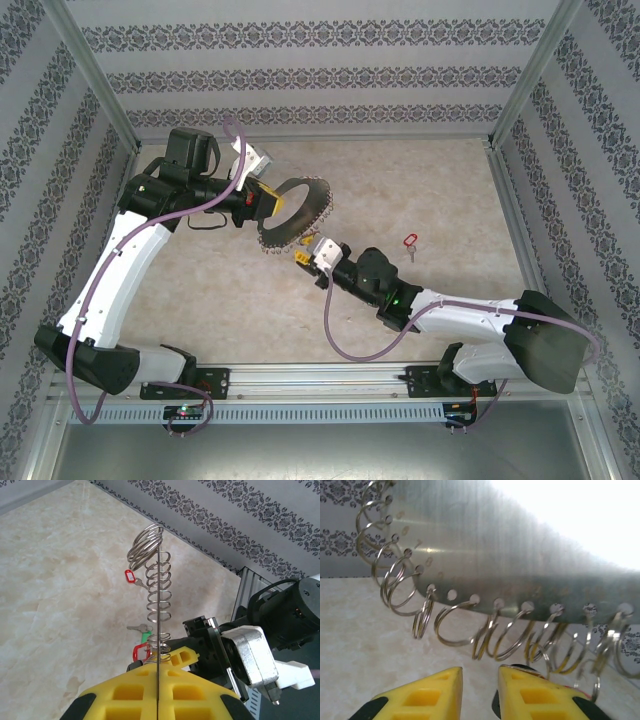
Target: Put the keys on the keyring
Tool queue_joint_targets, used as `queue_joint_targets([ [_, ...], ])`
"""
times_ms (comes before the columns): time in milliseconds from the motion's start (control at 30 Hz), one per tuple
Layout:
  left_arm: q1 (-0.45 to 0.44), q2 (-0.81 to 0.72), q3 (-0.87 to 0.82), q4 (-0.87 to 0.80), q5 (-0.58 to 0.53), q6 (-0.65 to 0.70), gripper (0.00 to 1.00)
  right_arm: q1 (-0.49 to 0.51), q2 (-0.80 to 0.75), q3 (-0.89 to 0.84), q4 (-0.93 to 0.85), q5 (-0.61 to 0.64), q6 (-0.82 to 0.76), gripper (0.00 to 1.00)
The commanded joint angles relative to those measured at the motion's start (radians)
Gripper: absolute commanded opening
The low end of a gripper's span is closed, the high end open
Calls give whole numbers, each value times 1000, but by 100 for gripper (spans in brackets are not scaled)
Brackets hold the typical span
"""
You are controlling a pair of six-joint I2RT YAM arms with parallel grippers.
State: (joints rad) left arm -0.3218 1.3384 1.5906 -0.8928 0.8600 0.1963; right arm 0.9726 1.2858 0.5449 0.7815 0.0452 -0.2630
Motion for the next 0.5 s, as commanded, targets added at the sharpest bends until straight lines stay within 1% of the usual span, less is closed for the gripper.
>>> queue_joint_targets([
  [0,-12,-5,34,-15,32,30,5,2,4,6,73,24,18,26],
  [333,-12,-10,35,-23,32,38,6,2,3,-11,108,44,11,21],
  [467,-12,-11,37,-23,31,38,6,7,1,-21,98,34,0,22],
])
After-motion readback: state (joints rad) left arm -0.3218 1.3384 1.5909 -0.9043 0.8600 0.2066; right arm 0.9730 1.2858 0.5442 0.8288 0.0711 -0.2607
